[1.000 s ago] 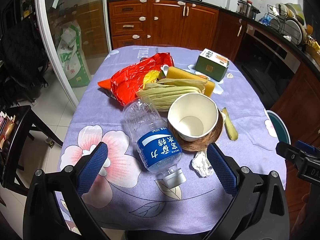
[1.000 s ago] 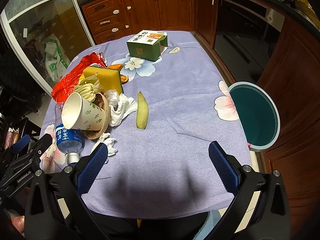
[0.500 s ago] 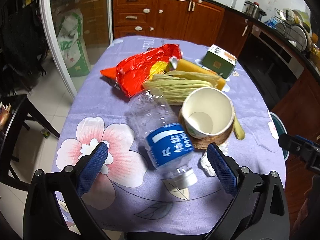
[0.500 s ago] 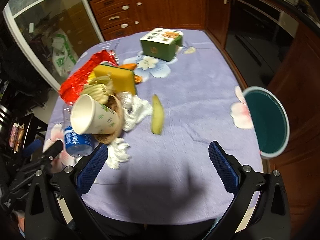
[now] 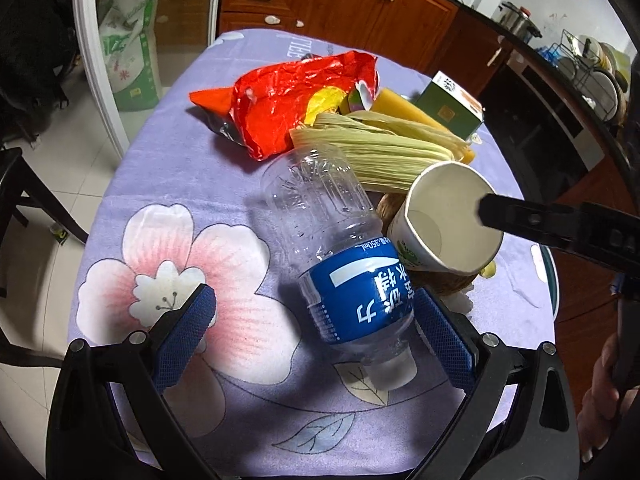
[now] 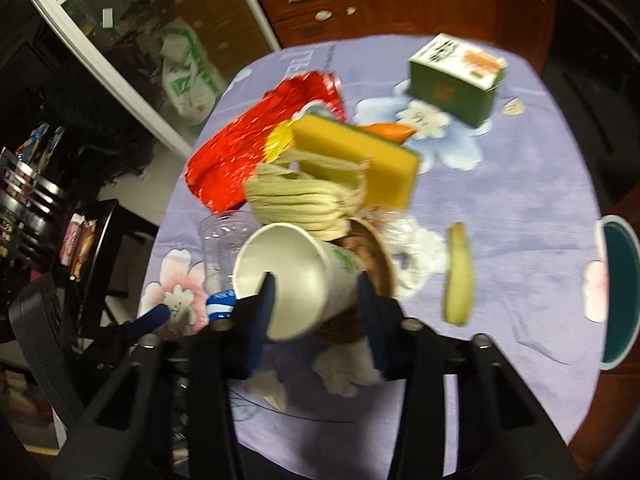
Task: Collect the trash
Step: 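Grasp the white paper cup with the right tool while the left tool grasps the water bottle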
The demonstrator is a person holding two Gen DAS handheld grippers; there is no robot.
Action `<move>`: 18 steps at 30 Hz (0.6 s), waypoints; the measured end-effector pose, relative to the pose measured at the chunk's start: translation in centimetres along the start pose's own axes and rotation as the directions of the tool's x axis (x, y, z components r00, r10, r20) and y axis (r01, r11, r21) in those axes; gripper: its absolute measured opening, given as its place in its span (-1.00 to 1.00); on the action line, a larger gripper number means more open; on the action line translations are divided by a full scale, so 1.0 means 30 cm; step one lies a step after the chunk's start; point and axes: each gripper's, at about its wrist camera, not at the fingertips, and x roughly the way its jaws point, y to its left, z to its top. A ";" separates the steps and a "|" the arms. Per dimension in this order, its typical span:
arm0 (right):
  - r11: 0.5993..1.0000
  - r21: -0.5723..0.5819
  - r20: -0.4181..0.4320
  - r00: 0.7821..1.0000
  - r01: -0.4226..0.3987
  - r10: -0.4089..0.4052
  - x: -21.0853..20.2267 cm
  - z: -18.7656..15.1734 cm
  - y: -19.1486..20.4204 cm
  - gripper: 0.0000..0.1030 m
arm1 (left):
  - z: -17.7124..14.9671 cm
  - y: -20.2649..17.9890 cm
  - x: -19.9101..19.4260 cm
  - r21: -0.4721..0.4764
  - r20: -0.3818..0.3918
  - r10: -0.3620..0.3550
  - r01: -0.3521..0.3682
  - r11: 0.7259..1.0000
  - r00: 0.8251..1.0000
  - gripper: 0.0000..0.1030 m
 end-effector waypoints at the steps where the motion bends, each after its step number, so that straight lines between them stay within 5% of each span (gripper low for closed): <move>1: 1.000 -0.003 -0.013 1.000 -0.004 0.004 0.015 0.002 0.003 -0.61 | 0.005 -0.002 0.008 0.001 -0.006 0.001 -0.001 1.000 1.000 0.93; 12: 0.999 0.032 -0.064 0.998 -0.005 0.007 0.092 0.013 -0.049 -0.61 | 0.035 -0.029 0.086 0.009 -0.034 0.017 -0.017 1.000 0.999 0.93; 13: 1.000 0.029 -0.062 0.998 -0.002 0.004 0.094 0.011 -0.053 -0.73 | 0.033 -0.026 0.085 0.005 -0.028 0.014 -0.014 1.000 1.000 0.93; 16: 0.999 0.032 -0.029 0.999 -0.037 0.038 0.061 0.005 -0.055 -0.92 | 0.028 -0.023 0.062 0.009 0.007 -0.013 0.013 1.000 1.000 0.45; 18: 0.998 0.034 -0.011 0.998 -0.058 0.058 0.035 0.008 -0.060 -0.93 | 0.029 -0.032 0.053 0.026 0.012 0.004 -0.004 1.000 1.000 0.33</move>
